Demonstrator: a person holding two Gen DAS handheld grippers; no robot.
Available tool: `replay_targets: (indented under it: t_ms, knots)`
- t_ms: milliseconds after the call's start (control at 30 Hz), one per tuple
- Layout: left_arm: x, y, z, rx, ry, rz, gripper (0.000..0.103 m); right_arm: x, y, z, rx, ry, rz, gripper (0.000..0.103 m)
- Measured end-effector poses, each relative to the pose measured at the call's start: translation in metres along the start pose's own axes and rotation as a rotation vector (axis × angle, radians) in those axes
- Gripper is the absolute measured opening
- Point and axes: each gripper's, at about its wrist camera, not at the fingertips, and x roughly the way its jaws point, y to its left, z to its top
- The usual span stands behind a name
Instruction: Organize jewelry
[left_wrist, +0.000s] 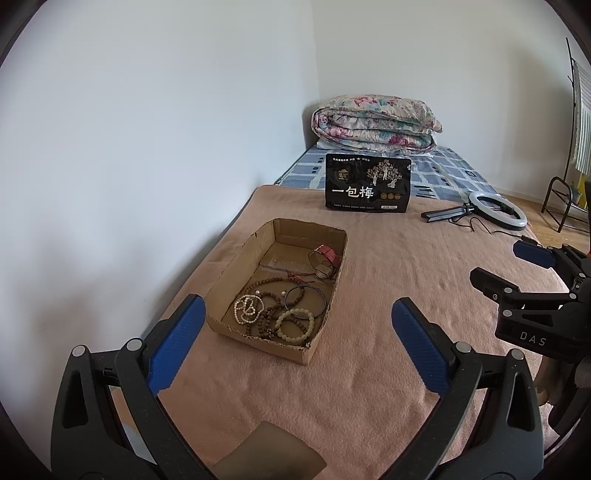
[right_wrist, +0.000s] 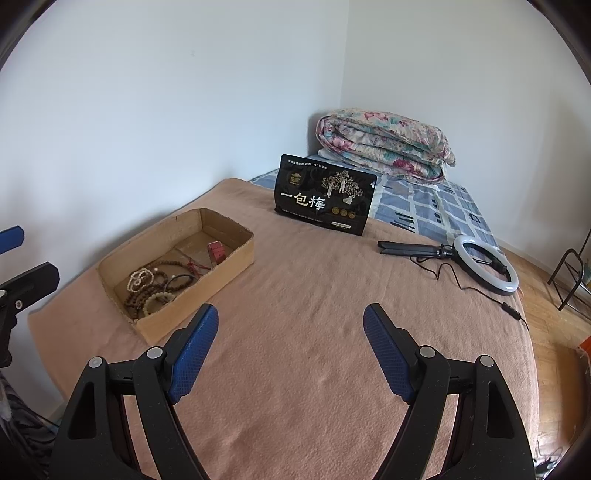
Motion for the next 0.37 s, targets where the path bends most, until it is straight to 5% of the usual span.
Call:
replay_targets:
  t_ms: [367]
  knots:
    - [0.0008,0.0007,-0.0027,0.011,-0.01,0.017,0.102,-0.0006,0.0014,-0.0037,-0.001,0.003,0.001,0.081]
